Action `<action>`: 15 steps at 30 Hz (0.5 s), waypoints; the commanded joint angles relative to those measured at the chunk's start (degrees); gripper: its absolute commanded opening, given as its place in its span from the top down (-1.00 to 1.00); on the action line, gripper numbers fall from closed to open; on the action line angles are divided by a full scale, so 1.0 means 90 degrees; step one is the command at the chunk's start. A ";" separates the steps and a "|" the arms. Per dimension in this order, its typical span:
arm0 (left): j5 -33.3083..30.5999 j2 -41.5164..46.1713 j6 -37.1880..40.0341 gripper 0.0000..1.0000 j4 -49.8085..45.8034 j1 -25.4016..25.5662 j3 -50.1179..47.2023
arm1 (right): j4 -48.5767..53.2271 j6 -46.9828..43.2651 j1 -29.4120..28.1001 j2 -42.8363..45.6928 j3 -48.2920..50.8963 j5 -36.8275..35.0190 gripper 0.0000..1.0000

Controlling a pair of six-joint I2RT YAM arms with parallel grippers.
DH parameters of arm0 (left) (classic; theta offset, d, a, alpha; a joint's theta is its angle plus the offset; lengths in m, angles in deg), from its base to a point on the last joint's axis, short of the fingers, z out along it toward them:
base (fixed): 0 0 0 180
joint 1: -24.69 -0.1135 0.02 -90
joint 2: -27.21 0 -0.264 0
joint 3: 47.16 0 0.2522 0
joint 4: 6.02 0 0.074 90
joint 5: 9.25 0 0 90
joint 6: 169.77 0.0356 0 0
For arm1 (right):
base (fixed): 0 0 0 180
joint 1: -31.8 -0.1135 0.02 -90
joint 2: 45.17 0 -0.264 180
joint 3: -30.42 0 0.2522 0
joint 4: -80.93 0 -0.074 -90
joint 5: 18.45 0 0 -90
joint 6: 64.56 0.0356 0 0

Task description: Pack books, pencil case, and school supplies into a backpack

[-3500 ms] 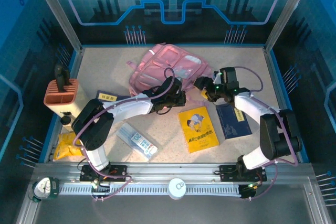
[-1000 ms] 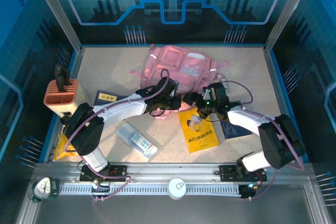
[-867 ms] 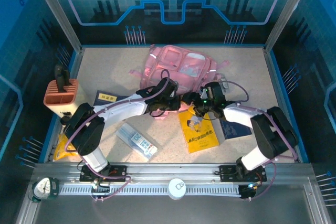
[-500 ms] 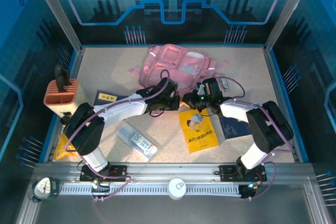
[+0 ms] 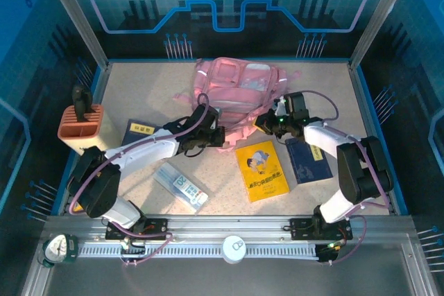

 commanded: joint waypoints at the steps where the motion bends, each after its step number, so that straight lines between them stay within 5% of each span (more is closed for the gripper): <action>1: 0.0182 0.0139 0.0089 1.00 -0.0158 -0.0084 -0.0054 | 0.0193 -0.0503 0.0366 -0.0132 -0.0543 -0.0484 1.00; 4: 0.0454 -0.0038 -0.0009 1.00 -0.0030 -0.0071 0.0155 | 0.0365 -0.0597 0.0280 -0.0148 -0.0621 -0.0495 0.87; 10: 0.0824 -0.0408 -0.0187 1.00 0.0519 -0.0039 0.0442 | 0.1168 -0.0706 0.0086 0.0236 -0.0533 -0.0943 0.16; 15: 0.0464 -0.0426 -0.0148 1.00 0.0785 0.0147 0.0469 | 0.1742 -0.0735 -0.0166 0.0775 -0.0336 -0.1072 -0.29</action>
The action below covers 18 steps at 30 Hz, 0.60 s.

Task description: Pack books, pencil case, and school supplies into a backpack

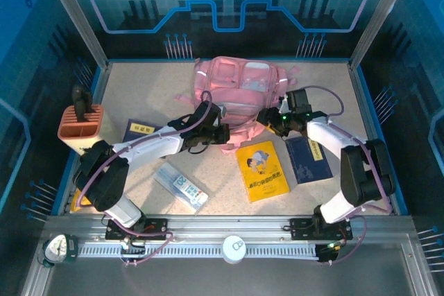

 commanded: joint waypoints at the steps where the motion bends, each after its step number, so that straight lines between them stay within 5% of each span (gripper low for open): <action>1: 0.0002 0.0014 -0.0063 1.00 0.0417 0.0143 0.0226 | 0.0605 -0.0135 -0.0247 0.0542 0.0020 -0.0230 -0.38; 7: -0.0026 -0.0003 -0.0102 1.00 0.0697 0.0231 0.0219 | 0.0319 0.0785 -0.0751 0.1026 0.0386 -0.0202 -0.67; 18: 0.0057 -0.0021 -0.0005 1.00 0.0675 0.0462 0.0341 | -0.0006 0.1917 -0.1164 0.0483 0.0136 -0.0959 -0.50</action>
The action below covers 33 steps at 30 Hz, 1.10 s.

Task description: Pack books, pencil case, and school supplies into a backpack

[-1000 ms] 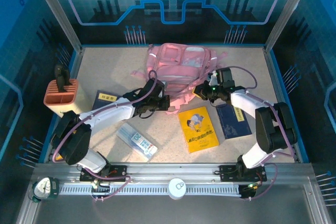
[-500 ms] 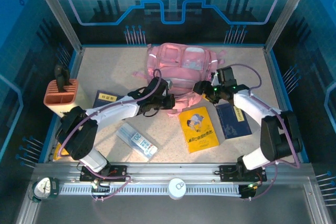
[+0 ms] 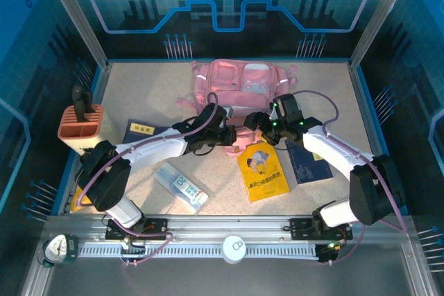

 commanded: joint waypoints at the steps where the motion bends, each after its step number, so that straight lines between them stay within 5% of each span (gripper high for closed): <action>1: 0.0125 0.0039 0.0088 1.00 0.0304 0.0125 0.0316 | -0.0243 0.0548 -0.0055 -0.0307 -0.0122 -0.0434 -0.49; 8: 0.0199 0.0026 0.0245 1.00 0.0073 0.0223 0.0532 | 0.0116 0.0213 -0.0067 -0.1168 -0.0893 -0.0821 -0.29; 15: -0.0430 -0.0050 0.0734 1.00 -0.0922 0.0218 0.0972 | 0.0092 -0.0725 0.0314 -0.1662 -0.1161 -0.0796 0.66; 19: -0.0956 0.0038 0.0840 1.00 -0.1381 0.0156 0.0938 | 0.0249 -0.1525 0.0496 -0.1647 -0.1399 -0.0990 0.93; 30: -0.0881 0.0027 0.0683 1.00 -0.1460 -0.0797 0.0406 | 0.0956 -0.2321 0.1424 -0.1714 -0.2069 -0.0738 1.00; 33: -0.0539 -0.0072 0.0549 1.00 -0.1229 -0.0792 0.0488 | 0.1053 -0.2389 0.1309 -0.1753 -0.2212 -0.0761 0.86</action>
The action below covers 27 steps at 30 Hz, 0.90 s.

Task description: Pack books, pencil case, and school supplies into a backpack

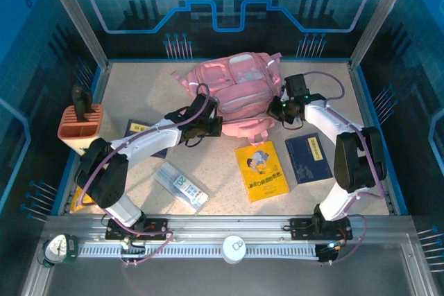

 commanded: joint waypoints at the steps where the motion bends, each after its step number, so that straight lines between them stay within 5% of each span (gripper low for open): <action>1: 0.0285 -0.0026 -0.0150 1.00 -0.0011 -0.0005 0.0033 | -0.0022 -0.0339 -0.0025 -0.0022 -0.0371 -0.0208 0.74; 6: 0.0257 -0.0181 -0.0500 1.00 0.0408 0.0075 0.0069 | 0.0269 -0.0195 -0.0108 0.0293 -0.0241 -0.0178 -0.12; 10: 0.0252 -0.0173 -0.0609 1.00 0.0610 0.0152 0.0054 | 0.0418 0.0289 -0.0353 0.0907 0.0245 -0.0177 -0.56; 19: 0.0214 -0.0129 -0.0547 1.00 0.0662 0.0321 0.0088 | 0.0214 0.2038 -0.1700 0.1581 0.0917 -0.0650 -0.73; 27: 0.0276 0.0021 -0.0489 1.00 0.0810 0.0390 -0.0034 | -0.0203 0.2905 -0.2231 0.0936 0.0723 -0.0857 -0.76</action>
